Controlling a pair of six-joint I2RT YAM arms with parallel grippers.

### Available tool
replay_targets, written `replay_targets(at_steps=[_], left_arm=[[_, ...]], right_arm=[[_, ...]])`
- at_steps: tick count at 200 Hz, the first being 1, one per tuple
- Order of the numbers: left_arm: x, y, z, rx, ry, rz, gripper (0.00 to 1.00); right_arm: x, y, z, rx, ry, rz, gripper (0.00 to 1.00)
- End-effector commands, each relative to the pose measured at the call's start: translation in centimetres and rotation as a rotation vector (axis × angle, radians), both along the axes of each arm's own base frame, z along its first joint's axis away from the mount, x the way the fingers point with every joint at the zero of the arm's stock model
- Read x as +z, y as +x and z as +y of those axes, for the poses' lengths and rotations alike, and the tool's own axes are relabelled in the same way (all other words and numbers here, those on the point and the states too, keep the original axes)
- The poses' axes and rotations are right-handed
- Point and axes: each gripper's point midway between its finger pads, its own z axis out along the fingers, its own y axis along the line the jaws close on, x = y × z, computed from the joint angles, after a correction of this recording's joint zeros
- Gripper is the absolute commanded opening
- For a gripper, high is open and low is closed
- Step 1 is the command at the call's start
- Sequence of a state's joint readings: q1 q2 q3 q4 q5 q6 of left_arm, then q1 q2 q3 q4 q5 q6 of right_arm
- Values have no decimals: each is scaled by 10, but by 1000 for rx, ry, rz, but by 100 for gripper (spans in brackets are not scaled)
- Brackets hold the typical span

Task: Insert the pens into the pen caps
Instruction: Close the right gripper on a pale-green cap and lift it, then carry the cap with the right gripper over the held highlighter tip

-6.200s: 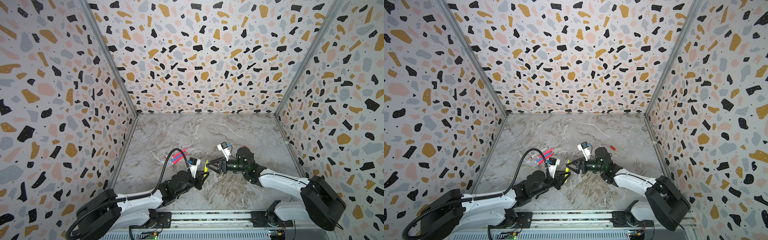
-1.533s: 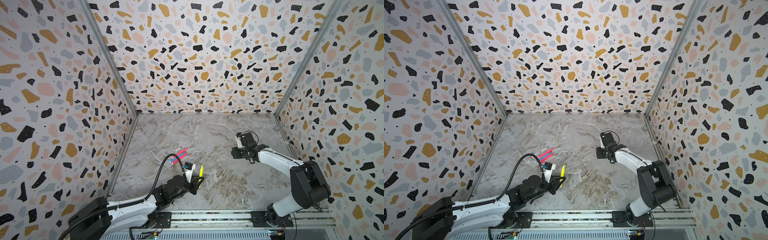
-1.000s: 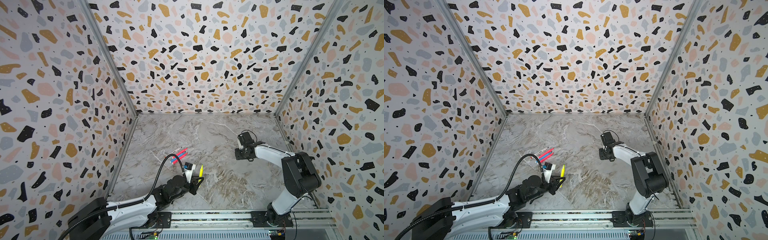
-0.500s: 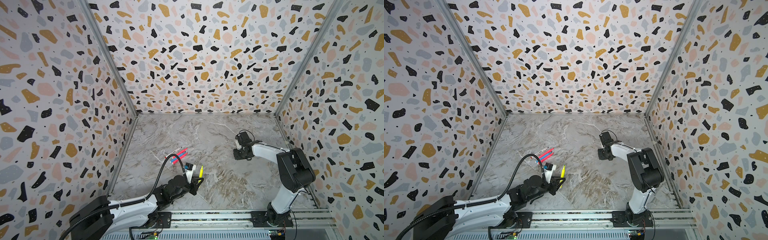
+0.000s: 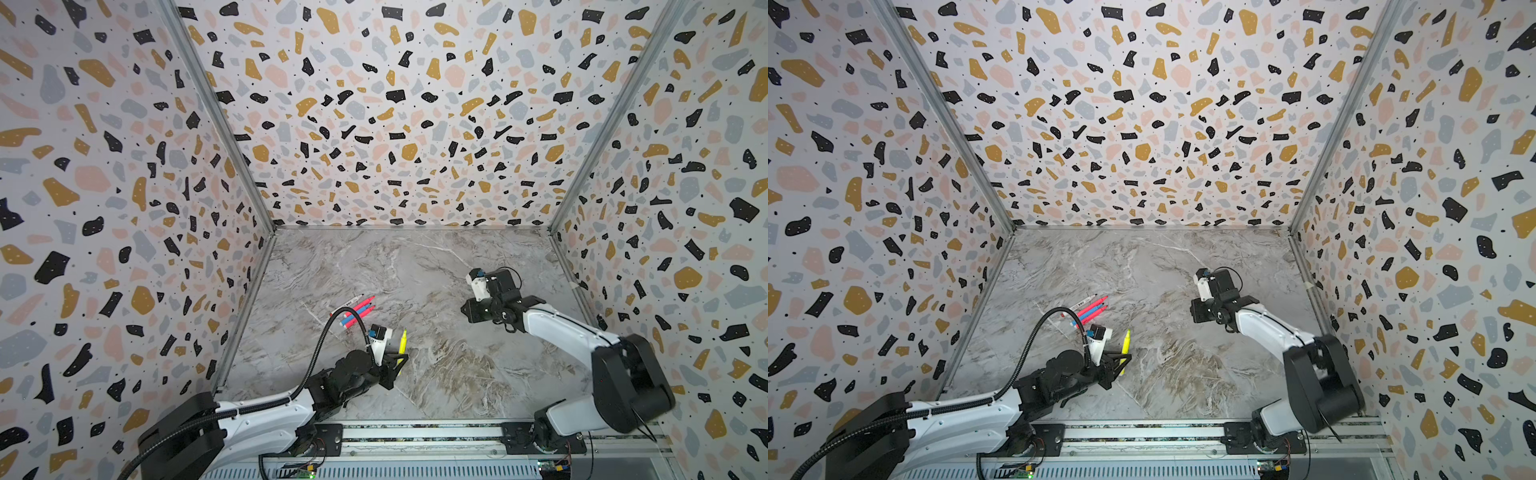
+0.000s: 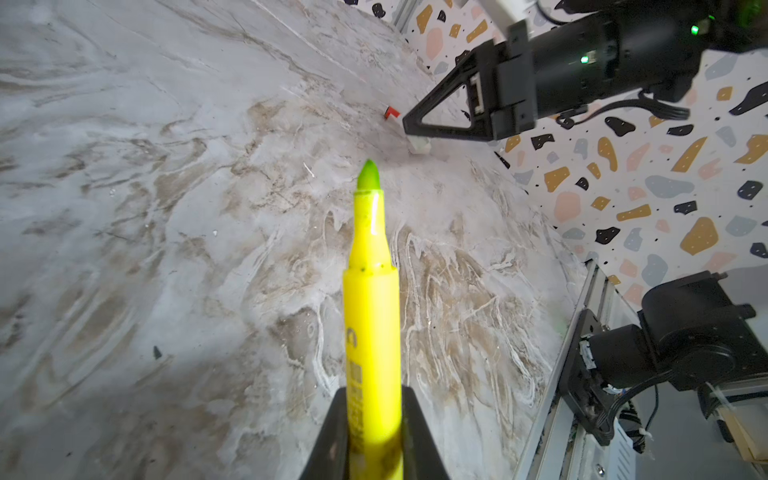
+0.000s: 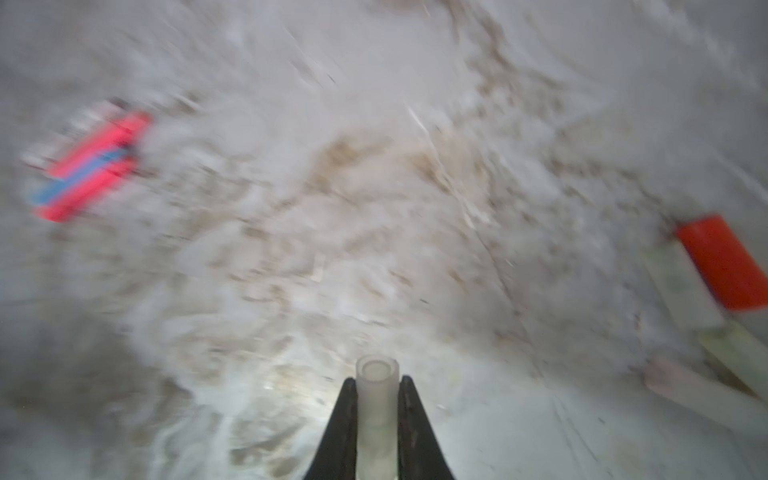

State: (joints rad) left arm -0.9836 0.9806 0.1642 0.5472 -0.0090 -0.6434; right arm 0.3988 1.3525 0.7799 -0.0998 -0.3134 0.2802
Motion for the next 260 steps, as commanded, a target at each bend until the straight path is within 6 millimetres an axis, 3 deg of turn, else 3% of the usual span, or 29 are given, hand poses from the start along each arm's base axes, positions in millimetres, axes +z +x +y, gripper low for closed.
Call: replay_targets(at_steps=[1,11,31,79,118,196,260], left_arm=[[36,-1,-16,-28,-131,-58,0],[41,-6,-22,-42,-151,-68,0],[50,-16,-36,-59,-182,-89,0],[69,-29,-64,-80,-247,-110,0],[80,-32,-74,-87,-259,-129,0],[87,-28,-79,-84,-245,-156,0],[91,-28,-80,-88,-244,-165,0]], right_arm=[[82,-24,38,134,376,-162,8],[107,-35,43,166,481,-220,8],[138,-52,48,189,617,-285,9],[167,-84,62,259,803,-330,9],[169,-100,71,314,830,-337,10],[153,-128,78,387,841,-298,10],[153,-128,82,394,850,-296,10]])
